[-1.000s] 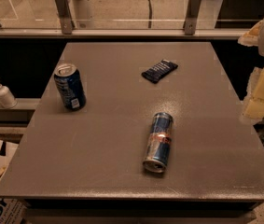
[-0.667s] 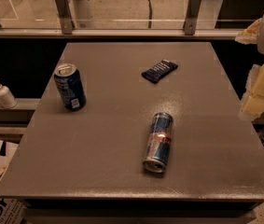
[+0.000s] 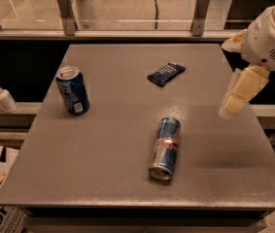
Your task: Move rxbar blueberry near pepsi can
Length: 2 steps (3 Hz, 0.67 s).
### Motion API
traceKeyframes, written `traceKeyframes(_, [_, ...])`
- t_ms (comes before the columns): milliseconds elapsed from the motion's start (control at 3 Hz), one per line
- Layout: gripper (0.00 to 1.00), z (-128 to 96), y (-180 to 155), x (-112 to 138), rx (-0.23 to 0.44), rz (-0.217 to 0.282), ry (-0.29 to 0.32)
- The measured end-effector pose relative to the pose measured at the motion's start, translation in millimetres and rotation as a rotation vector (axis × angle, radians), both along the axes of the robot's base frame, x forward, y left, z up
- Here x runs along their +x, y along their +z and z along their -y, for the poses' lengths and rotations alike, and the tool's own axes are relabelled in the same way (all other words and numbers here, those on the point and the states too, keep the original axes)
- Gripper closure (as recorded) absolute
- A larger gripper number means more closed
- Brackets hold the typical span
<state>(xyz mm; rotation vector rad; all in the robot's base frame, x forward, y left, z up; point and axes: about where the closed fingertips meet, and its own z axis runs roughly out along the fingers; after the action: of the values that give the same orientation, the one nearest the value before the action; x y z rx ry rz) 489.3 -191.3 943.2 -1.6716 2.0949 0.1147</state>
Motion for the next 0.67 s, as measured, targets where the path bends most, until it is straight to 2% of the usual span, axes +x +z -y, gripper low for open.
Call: traceKeyframes(667, [0.0, -35, -21, 56, 0.144, 0.054, 0.002])
